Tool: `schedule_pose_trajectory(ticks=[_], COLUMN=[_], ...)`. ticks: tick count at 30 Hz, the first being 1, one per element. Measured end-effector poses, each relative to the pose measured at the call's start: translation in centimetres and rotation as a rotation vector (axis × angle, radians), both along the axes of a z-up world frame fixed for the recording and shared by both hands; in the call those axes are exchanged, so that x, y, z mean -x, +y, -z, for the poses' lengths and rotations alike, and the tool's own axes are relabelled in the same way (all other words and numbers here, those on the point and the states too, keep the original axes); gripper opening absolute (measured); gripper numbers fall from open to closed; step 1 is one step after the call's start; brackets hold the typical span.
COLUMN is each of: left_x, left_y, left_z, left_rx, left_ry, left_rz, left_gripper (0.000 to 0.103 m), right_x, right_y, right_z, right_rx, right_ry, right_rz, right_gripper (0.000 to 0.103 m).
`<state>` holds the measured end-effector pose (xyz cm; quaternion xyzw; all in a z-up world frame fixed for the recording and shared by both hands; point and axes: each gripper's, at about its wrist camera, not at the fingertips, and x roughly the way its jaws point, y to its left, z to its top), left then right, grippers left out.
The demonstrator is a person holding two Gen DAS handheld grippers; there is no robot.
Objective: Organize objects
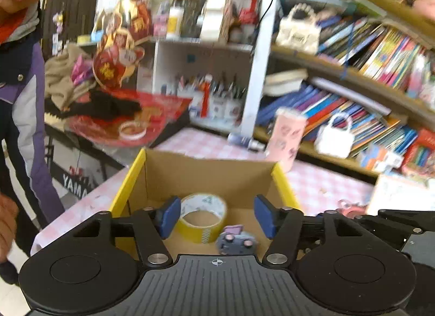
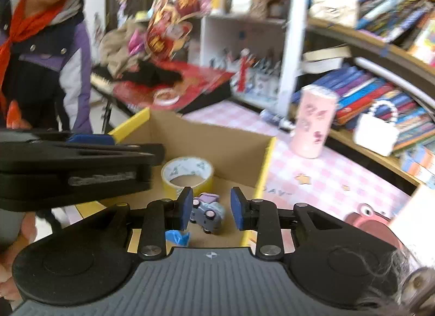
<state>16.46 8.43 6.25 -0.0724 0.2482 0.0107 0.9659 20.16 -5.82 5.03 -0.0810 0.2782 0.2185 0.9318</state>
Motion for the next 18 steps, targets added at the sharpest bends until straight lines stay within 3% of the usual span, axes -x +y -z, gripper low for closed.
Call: schedule_pose_trajectory(ticks=[6, 18], left_x=[5.5, 13.1], left_y=[-1.3, -2.5], left_z=[0.0, 4.4], left_rx=[-0.033, -0.094], left_ry=[-0.037, 0.080], left_rz=[0.039, 0.140], left_gripper=[0.063, 0.069], right_x=[5.4, 15.2], right_y=[-3.1, -6.0], right_z=[-0.4, 3.7], right_rx=[-0.036, -0.041], right_ry=[-0.036, 0.055], right_rz=[0.114, 0.388], right_gripper=[0.029, 0.029])
